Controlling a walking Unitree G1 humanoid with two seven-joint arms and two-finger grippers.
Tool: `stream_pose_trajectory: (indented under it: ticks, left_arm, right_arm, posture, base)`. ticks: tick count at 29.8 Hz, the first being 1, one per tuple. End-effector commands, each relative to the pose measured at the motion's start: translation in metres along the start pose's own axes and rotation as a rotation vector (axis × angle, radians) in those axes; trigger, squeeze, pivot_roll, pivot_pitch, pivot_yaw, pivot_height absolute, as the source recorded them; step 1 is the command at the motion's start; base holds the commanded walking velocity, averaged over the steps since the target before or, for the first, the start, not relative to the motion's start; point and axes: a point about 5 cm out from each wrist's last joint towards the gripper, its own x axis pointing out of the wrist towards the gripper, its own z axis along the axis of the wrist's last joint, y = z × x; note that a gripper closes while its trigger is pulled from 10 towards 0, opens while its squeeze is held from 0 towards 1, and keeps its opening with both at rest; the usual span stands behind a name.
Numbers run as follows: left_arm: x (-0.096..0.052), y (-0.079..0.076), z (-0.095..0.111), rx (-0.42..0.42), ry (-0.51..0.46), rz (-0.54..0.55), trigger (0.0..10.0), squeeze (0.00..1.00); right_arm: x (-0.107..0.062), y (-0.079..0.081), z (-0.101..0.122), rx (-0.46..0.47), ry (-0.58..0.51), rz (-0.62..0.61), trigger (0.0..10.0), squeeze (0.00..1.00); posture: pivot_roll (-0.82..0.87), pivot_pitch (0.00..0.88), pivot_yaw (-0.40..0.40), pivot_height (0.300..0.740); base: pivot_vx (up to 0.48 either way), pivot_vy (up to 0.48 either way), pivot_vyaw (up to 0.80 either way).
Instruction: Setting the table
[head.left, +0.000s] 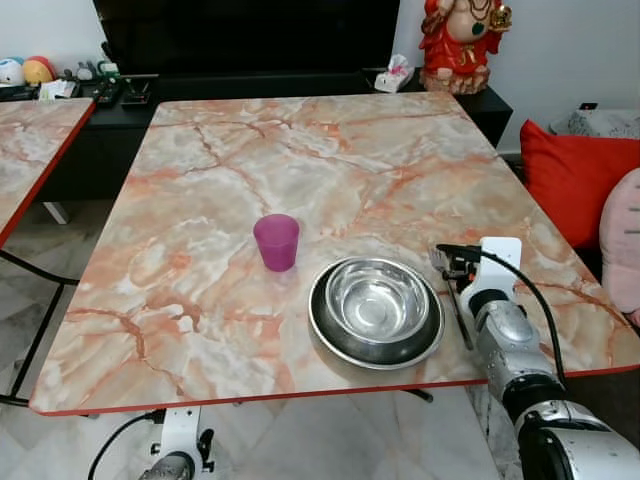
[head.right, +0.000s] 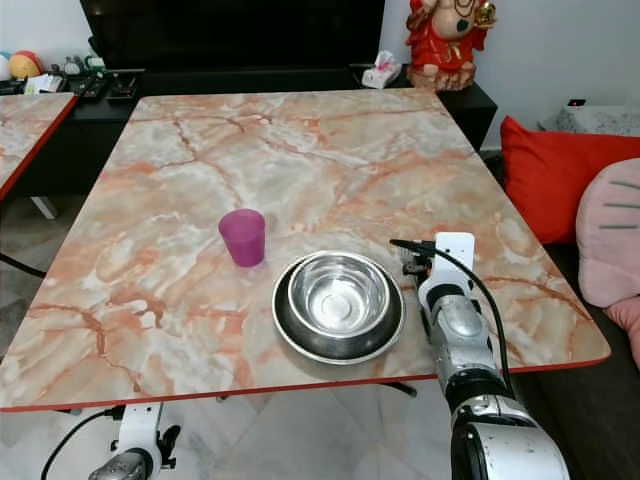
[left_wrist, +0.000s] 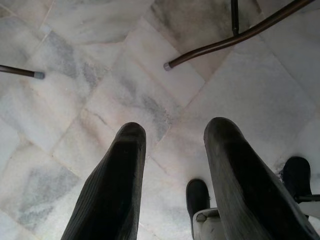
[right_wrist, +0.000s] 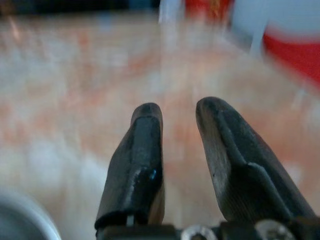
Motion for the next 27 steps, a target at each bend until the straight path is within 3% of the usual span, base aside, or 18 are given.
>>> stream_pose_trajectory:
  ticks: [1,9,11,15,22,27]
  left_arm:
    - [-0.001,0.002,-0.004,0.007,0.019,-0.001,10.0,0.0]
    - [-0.002,0.003,-0.008,0.005,0.038,-0.001,10.0,0.0]
    - [-0.002,0.003,-0.008,0.004,0.04,0.0,10.0,0.0]
    - [-0.002,0.004,-0.01,0.001,0.045,0.001,10.0,0.0]
    - [-0.005,0.007,-0.017,-0.005,0.061,0.01,10.0,0.0]
    - [-0.006,0.011,-0.023,-0.027,0.074,0.034,10.0,0.0]
  right_arm:
    - [0.0,-0.001,0.011,0.02,-0.084,-0.018,10.0,0.0]
    - [-0.021,0.007,0.028,0.151,-0.265,-0.076,10.0,0.0]
    - [-0.024,0.016,0.039,0.12,-0.317,-0.04,10.0,0.0]
    - [-0.027,0.016,0.053,0.111,-0.364,-0.055,10.0,0.0]
    - [-0.034,0.016,0.058,0.121,-0.369,-0.053,10.0,0.0]
    - [-0.039,0.028,0.046,0.154,-0.304,-0.031,10.0,0.0]
  posture:
    - [0.0,0.049,0.011,0.74]
    - [0.0,0.042,0.012,0.74]
    - [0.0,0.038,0.012,0.74]
    - [0.0,0.028,0.006,0.74]
    - [-0.01,0.016,0.005,0.74]
    - [0.0,0.01,0.001,0.74]
  base:
    - [0.0,0.0,0.0]
    - [0.0,0.0,0.0]
    - [0.0,0.0,0.0]
    - [0.0,0.0,0.0]
    - [0.0,0.0,0.0]
    - [0.0,0.297,0.0]
